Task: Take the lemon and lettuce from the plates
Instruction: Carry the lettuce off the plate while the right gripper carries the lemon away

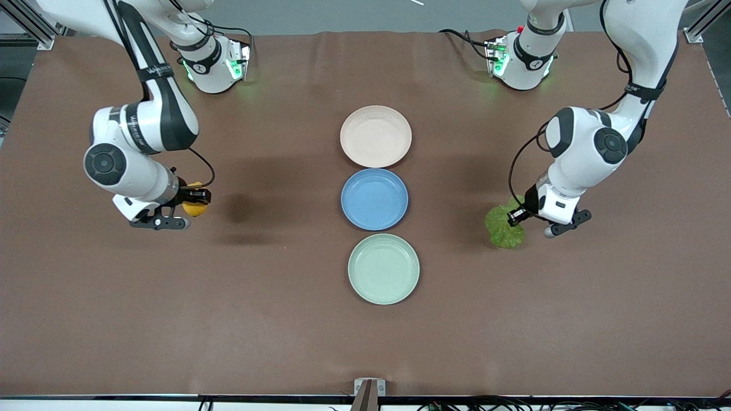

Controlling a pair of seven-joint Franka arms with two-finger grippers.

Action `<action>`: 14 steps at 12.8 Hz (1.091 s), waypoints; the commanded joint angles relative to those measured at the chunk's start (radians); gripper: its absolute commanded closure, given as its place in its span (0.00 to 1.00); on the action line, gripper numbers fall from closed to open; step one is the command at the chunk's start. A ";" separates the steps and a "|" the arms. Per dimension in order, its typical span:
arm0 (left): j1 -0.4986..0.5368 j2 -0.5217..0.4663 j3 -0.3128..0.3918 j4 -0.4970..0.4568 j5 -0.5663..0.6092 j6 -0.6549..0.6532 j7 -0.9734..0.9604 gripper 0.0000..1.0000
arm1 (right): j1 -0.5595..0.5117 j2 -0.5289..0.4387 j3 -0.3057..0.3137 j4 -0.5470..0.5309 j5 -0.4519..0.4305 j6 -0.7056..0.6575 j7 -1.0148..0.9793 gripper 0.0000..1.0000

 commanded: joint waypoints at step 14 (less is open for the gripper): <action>0.126 0.018 -0.025 -0.008 0.002 -0.016 0.291 0.00 | -0.064 0.073 0.018 -0.198 0.020 0.346 -0.146 0.00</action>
